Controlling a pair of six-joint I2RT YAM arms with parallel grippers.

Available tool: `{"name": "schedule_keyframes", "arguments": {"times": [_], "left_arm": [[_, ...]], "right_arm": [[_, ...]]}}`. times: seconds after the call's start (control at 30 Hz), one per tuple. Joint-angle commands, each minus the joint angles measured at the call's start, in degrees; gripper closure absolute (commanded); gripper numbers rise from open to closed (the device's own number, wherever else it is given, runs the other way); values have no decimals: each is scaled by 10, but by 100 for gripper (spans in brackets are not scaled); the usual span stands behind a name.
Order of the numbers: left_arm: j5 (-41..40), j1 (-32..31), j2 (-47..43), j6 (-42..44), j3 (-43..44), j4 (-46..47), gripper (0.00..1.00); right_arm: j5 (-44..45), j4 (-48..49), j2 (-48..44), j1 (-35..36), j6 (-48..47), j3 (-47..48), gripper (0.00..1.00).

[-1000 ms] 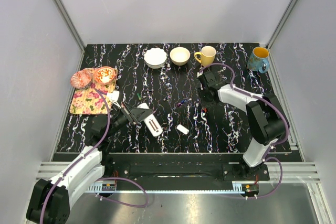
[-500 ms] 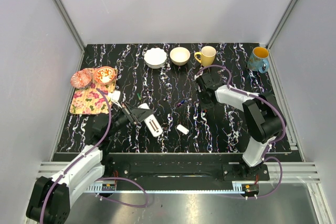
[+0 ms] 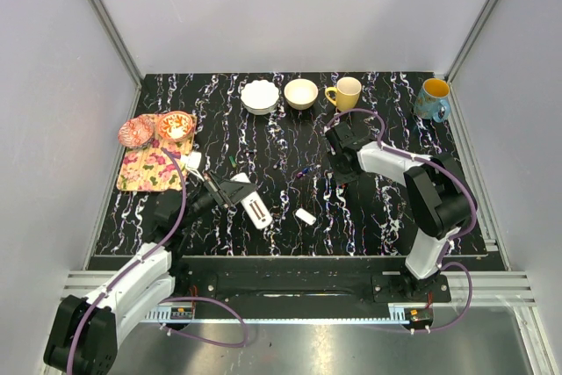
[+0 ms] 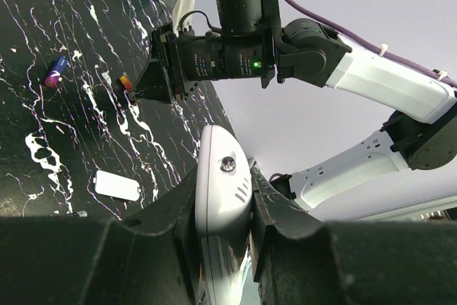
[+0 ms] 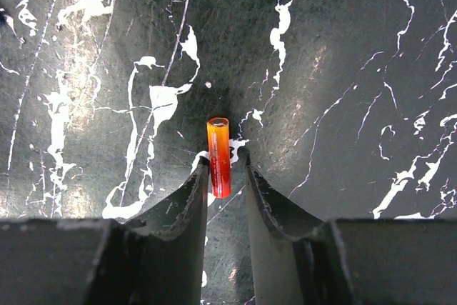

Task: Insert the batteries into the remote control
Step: Pick up the battery from the center of the board.

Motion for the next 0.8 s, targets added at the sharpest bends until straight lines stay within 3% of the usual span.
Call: {"name": "schedule_keyframes", "arguments": {"times": [0.0,0.13,0.27,0.47,0.63,0.77], "left_arm": [[6,-1,-10,2,-2,42,100],[6,-1,-11,1,-3,42,100],[3,-2,-11,0,-3,43,100],[-15,-8,8,-12,1,71,100],[-31,-21,53,-28,18,124,100],[-32,-25,98,-36,39,150,100]], "right_arm": [[17,-24,3,7,3,18,68],[12,-31,10,7,4,22,76],[14,-40,11,8,17,27,100],[4,-71,-33,7,66,31,100],[-131,-124,-172,27,105,42,100],[-131,-213,-239,73,96,111,100]]}}
